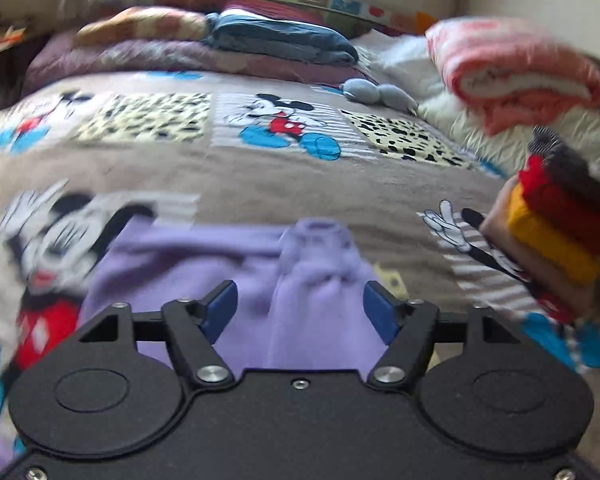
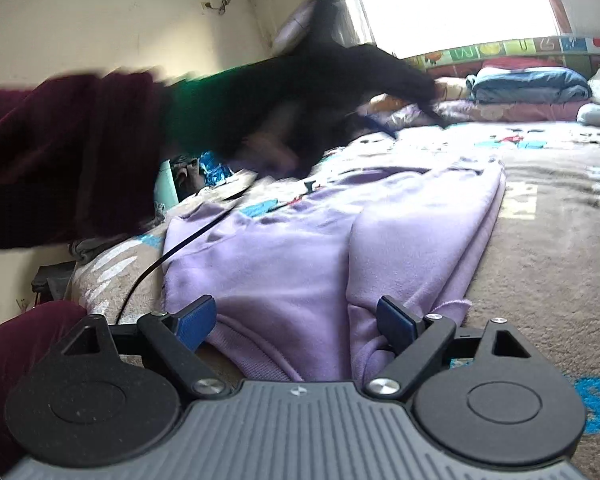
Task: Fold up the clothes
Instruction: 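Lift both open grippers up and away from the lavender sweatshirt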
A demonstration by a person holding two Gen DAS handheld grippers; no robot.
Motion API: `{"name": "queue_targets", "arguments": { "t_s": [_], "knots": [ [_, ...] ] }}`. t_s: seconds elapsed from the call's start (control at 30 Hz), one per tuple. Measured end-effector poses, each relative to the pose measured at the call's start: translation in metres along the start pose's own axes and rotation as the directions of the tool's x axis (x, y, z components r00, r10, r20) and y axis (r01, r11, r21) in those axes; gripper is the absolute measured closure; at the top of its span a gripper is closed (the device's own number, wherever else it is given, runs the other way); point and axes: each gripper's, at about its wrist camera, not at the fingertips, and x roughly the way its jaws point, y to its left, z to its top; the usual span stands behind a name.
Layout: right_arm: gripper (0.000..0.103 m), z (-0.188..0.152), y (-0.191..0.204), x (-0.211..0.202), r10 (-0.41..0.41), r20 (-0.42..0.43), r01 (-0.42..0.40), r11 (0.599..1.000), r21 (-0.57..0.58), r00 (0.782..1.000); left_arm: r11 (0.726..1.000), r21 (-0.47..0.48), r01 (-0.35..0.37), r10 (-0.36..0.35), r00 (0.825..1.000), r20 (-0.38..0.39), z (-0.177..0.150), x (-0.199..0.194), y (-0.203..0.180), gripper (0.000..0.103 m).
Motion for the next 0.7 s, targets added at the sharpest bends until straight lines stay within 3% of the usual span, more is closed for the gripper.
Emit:
{"name": "queue_targets", "arguments": {
  "t_s": [0.17, 0.37, 0.5, 0.63, 0.7],
  "knots": [
    [0.016, 0.001, 0.009, -0.022, -0.045, 0.066, 0.045, 0.999, 0.004, 0.997, 0.986, -0.166, 0.016, -0.012, 1.000, 0.026, -0.040, -0.060, 0.042, 0.023],
    [0.010, -0.005, 0.003, -0.056, -0.091, 0.102, 0.070, 0.979, 0.193, 0.991, 0.933, -0.357, 0.035, -0.015, 0.998, 0.060, -0.088, -0.130, 0.091, 0.022],
    [0.008, -0.010, -0.005, -0.067, -0.132, 0.097, 0.097, 0.948, 0.304, 0.986, 0.896, -0.443, 0.002, 0.034, 0.997, 0.073, -0.117, -0.163, 0.123, 0.022],
    [0.007, -0.021, -0.014, -0.075, -0.171, 0.080, 0.125, 0.906, 0.404, 0.982, 0.829, -0.559, -0.020, 0.082, 0.993, 0.087, -0.144, -0.191, 0.161, 0.022],
    [0.004, -0.028, -0.021, -0.075, -0.185, 0.048, 0.140, 0.868, 0.476, 0.982, 0.782, -0.623, -0.034, 0.114, 0.990, 0.088, -0.157, -0.200, 0.180, 0.022]
  ]
}}
